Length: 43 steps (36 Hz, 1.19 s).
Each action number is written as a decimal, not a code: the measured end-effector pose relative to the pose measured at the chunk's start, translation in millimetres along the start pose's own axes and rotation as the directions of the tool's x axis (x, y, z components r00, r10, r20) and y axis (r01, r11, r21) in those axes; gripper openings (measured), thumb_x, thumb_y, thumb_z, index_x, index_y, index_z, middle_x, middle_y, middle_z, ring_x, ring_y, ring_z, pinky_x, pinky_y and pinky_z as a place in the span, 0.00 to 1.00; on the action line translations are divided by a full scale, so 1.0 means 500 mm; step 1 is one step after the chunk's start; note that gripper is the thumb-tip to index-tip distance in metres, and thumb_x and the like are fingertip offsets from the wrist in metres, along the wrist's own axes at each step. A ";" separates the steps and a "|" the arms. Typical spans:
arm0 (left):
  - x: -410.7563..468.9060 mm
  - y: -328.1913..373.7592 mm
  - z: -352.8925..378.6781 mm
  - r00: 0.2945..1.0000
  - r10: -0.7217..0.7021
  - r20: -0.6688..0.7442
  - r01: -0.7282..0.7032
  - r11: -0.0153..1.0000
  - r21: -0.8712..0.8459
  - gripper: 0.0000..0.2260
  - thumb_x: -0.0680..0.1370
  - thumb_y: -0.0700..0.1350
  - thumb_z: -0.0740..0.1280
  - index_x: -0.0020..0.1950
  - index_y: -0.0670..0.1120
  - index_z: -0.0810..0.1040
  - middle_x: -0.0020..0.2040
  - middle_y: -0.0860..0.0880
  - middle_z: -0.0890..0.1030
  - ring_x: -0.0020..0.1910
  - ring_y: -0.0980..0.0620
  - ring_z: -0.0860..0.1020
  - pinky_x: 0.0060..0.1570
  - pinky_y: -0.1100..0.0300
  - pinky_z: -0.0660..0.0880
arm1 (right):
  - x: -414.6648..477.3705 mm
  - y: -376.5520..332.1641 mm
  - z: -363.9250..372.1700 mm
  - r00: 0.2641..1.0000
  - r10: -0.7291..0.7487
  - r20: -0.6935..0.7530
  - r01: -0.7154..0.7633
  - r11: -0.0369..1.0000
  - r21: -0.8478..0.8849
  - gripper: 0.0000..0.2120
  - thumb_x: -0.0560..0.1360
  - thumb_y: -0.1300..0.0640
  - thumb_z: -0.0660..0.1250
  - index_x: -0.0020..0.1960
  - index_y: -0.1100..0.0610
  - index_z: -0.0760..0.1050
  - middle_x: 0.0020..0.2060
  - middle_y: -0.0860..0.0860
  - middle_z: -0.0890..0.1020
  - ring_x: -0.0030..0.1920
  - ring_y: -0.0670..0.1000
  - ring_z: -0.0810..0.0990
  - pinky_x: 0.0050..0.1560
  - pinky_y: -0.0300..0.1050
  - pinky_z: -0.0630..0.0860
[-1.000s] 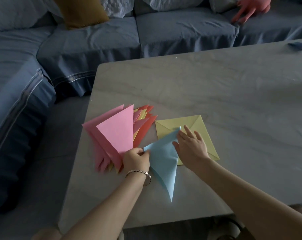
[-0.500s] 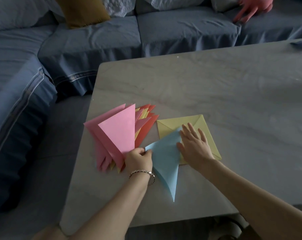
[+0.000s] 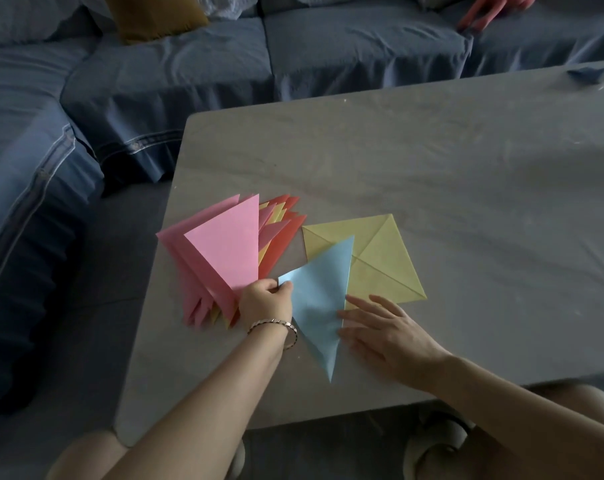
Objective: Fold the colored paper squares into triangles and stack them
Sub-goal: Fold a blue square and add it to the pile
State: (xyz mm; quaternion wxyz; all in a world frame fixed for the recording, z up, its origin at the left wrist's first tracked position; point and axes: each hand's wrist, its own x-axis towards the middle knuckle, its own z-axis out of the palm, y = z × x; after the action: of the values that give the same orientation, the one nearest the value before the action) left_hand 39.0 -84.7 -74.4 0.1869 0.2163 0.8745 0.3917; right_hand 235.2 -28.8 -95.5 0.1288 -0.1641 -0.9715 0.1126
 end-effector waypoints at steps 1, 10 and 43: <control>-0.001 0.001 0.000 1.000 -0.005 0.001 0.005 1.000 0.001 0.21 0.69 0.40 0.67 0.24 0.44 0.56 0.25 0.47 0.54 0.26 0.49 0.54 0.27 0.58 0.53 | 0.000 -0.001 0.000 1.000 -0.022 0.014 0.021 1.000 0.015 0.24 0.81 0.46 0.45 0.53 0.48 0.80 0.59 0.46 0.79 0.67 0.51 0.70 0.66 0.55 0.61; 0.004 -0.003 0.002 1.000 -0.028 0.011 0.028 1.000 -0.007 0.19 0.69 0.41 0.67 0.25 0.44 0.58 0.26 0.48 0.55 0.27 0.49 0.54 0.29 0.60 0.54 | -0.032 -0.018 0.010 0.982 -0.141 0.127 0.124 0.983 0.136 0.14 0.79 0.45 0.54 0.57 0.43 0.77 0.64 0.44 0.74 0.71 0.47 0.63 0.70 0.50 0.60; 0.030 0.097 -0.094 0.923 0.321 0.212 -0.343 0.937 0.072 0.19 0.74 0.39 0.66 0.64 0.42 0.70 0.58 0.45 0.76 0.56 0.48 0.75 0.50 0.66 0.65 | 0.065 0.049 -0.065 0.899 0.346 0.267 -0.346 0.937 -0.051 0.30 0.74 0.38 0.61 0.72 0.48 0.61 0.74 0.45 0.56 0.74 0.44 0.52 0.69 0.35 0.49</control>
State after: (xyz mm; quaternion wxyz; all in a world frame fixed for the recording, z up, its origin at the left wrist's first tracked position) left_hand 14.4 -76.2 -10.4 0.1914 0.4090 0.8222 0.3466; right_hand 221.7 10.9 -64.5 -0.0279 -0.3171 -0.9354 0.1539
